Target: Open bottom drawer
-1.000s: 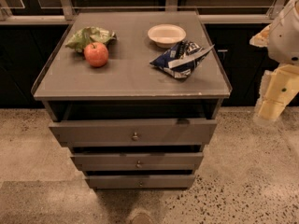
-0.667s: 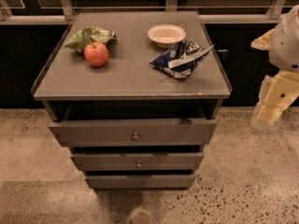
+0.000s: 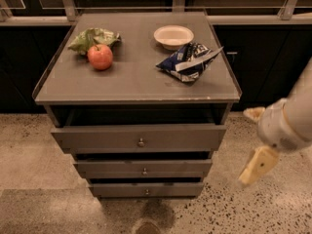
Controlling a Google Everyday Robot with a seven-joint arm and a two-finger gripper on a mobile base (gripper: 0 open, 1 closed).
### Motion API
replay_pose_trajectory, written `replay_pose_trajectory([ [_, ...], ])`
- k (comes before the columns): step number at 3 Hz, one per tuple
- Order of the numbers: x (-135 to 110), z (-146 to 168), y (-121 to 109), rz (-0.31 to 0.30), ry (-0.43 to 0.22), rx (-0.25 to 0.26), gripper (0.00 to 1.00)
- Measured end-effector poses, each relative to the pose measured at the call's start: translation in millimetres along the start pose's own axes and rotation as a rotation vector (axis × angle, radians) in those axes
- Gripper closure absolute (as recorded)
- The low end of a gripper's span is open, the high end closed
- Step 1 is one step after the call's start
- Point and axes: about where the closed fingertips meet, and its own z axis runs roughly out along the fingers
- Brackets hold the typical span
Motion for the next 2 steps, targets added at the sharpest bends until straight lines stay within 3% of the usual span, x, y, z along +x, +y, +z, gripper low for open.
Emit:
replay_pose_trajectory([
  [1, 25.8, 92.2, 10.9, 0.094, -0.072, -0.067, 0.0],
  [2, 26.0, 106.5, -6.2, 0.111, -0.101, -0.016, 0.0],
])
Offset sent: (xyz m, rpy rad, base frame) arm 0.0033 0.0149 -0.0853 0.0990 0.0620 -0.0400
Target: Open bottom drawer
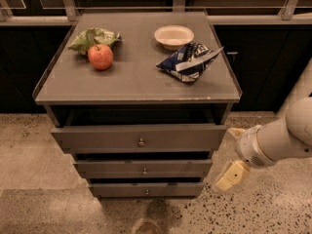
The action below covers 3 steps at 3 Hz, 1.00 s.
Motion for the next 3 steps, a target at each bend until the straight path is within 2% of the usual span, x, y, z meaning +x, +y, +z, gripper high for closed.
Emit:
replay_pose_trajectory([
  [1, 3.6, 2.2, 6.9, 0.015, 0.027, 0.01, 0.0],
  [2, 40.4, 49.8, 33.6, 0.124, 0.023, -0.012, 0.0],
  [3, 76.8, 108.6, 44.1, 0.219, -0.065, -0.01, 0.0],
])
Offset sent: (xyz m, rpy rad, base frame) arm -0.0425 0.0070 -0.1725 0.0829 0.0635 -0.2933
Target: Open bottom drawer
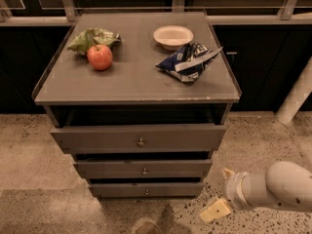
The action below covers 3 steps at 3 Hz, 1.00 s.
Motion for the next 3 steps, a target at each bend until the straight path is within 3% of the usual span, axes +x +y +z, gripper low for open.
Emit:
replay_pose_trajectory([
  [1, 1.5, 26.3, -17.4, 0.044, -0.191, 0.007, 0.0],
  [2, 8.7, 36.4, -37.1, 0.027, -0.251, 0.019, 0.0],
  [3, 8.7, 36.4, -37.1, 0.027, -0.251, 0.019, 0.0],
])
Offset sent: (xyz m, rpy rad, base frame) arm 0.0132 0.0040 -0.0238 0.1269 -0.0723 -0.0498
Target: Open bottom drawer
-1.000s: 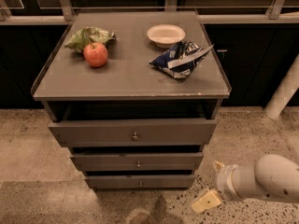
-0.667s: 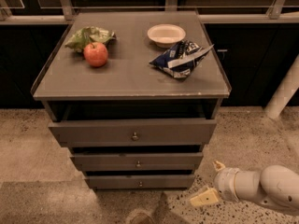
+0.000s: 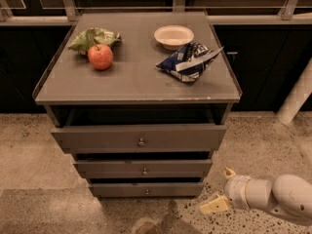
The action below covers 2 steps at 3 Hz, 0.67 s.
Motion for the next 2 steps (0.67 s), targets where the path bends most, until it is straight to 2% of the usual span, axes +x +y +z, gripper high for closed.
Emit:
replay_pose_trajectory([
  [1, 24.1, 23.4, 6.0, 0.076, 0.004, -0.017, 0.0],
  [2, 52.1, 58.7, 3.1, 0.138, -0.061, -0.01, 0.0],
])
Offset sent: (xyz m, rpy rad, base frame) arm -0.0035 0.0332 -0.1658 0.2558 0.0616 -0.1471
